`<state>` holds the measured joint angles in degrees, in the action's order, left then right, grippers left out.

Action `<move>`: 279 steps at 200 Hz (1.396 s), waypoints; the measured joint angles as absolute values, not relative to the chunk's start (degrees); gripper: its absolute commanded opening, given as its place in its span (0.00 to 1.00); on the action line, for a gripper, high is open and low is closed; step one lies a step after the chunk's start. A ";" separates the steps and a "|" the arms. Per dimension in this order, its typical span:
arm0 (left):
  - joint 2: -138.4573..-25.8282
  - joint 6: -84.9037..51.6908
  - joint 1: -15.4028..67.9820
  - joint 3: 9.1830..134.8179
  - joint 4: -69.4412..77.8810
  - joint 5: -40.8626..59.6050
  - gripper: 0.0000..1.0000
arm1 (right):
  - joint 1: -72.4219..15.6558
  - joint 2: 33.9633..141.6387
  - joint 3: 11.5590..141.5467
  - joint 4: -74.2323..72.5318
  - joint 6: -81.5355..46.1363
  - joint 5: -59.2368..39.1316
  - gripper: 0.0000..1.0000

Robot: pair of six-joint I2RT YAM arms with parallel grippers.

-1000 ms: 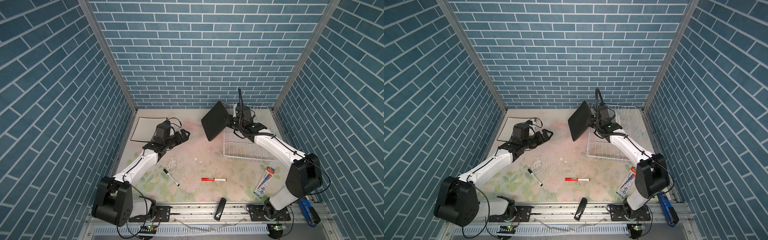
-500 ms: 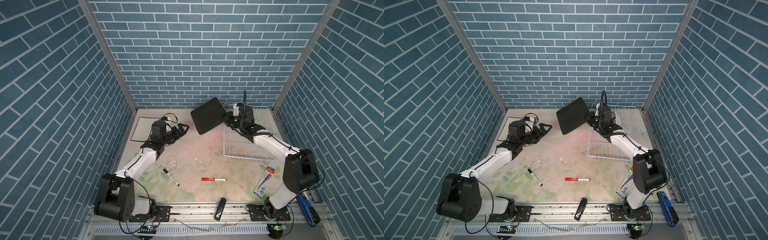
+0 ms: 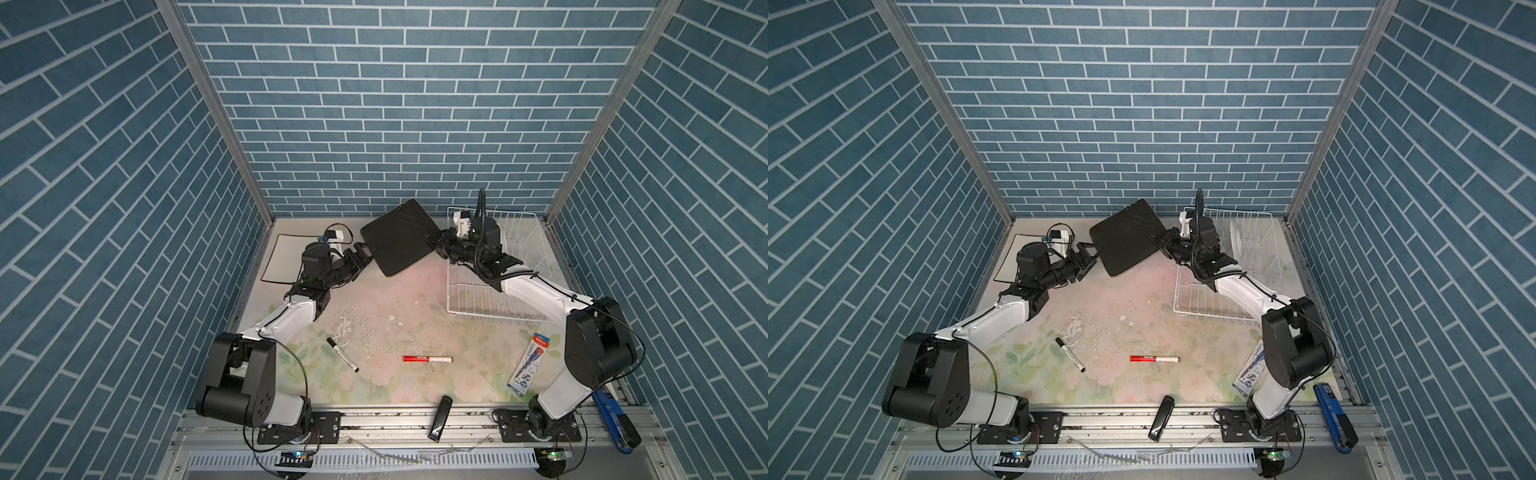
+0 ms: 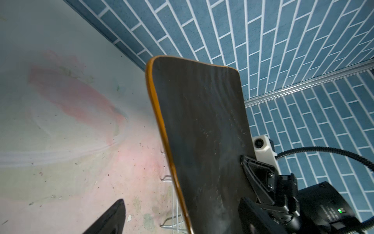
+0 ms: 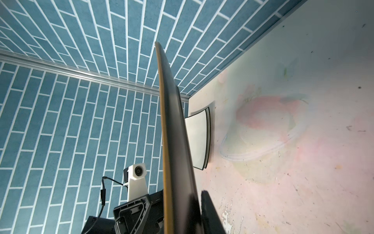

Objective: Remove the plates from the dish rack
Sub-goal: 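Swing the dark plate toward the left gripper while the left gripper grasps it, then carry the dark plate to the stack with left gripper while right withdraws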

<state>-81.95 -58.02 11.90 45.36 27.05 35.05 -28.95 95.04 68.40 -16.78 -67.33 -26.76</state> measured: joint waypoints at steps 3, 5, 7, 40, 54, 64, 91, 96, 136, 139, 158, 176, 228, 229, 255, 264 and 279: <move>-82.00 -58.48 11.90 45.28 27.55 35.20 0.81 | -29.06 95.04 68.31 -17.02 -67.44 -26.89 0.00; -82.04 -58.59 11.90 45.21 27.90 35.27 0.80 | -29.17 95.04 68.27 -17.17 -67.53 -27.00 0.00; -82.06 -58.57 11.90 45.17 28.10 35.29 0.79 | -29.26 95.04 68.25 -17.28 -67.59 -27.11 0.00; -83.92 -63.02 11.90 44.60 34.20 36.73 0.67 | -29.56 95.42 67.61 -21.04 -70.11 -28.75 0.00; -85.08 -64.95 11.88 44.10 36.86 37.21 0.63 | -29.56 95.64 67.55 -22.17 -70.83 -28.95 0.00; -85.84 -66.19 11.86 43.70 38.28 37.39 0.59 | -29.56 95.70 67.55 -22.61 -71.20 -29.06 0.00; -86.61 -67.90 11.73 43.33 40.91 37.98 0.45 | -29.56 95.81 67.31 -22.74 -71.77 -29.26 0.00; -86.70 -68.12 11.66 43.33 41.32 38.02 0.43 | -29.56 95.81 67.26 -22.74 -71.79 -29.30 0.00; -87.00 -69.63 11.49 43.16 43.77 38.50 0.39 | -29.56 95.83 67.09 -23.27 -72.12 -29.78 0.00; -87.02 -69.65 11.49 43.16 43.97 38.52 0.38 | -29.56 95.83 67.09 -23.35 -72.14 -29.85 0.00; -87.26 -70.22 11.49 43.13 45.01 38.68 0.38 | -29.56 95.83 67.09 -23.68 -72.23 -30.06 0.00; -87.39 -70.57 11.49 43.13 45.60 38.72 0.38 | -29.56 95.90 67.09 -24.08 -72.25 -30.30 0.00; -87.39 -71.48 11.38 43.13 46.61 38.87 0.28 | -29.56 97.10 67.00 -26.09 -73.38 -31.18 0.00; -87.39 -71.57 11.38 43.13 46.61 38.87 0.28 | -29.56 97.12 67.00 -26.11 -73.41 -31.20 0.00; -87.39 -71.79 11.35 43.00 46.89 38.85 0.22 | -29.58 97.54 66.98 -26.22 -73.89 -31.57 0.00; -87.39 -71.92 11.35 42.92 47.22 38.85 0.19 | -29.56 97.56 66.85 -26.24 -73.93 -31.59 0.00; -87.39 -73.25 11.35 42.70 47.00 38.68 0.13 | -29.56 97.56 66.63 -26.94 -72.71 -31.62 0.00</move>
<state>-87.39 -73.25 11.35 42.70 47.00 38.68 -29.56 97.56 66.63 -26.94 -72.71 -31.62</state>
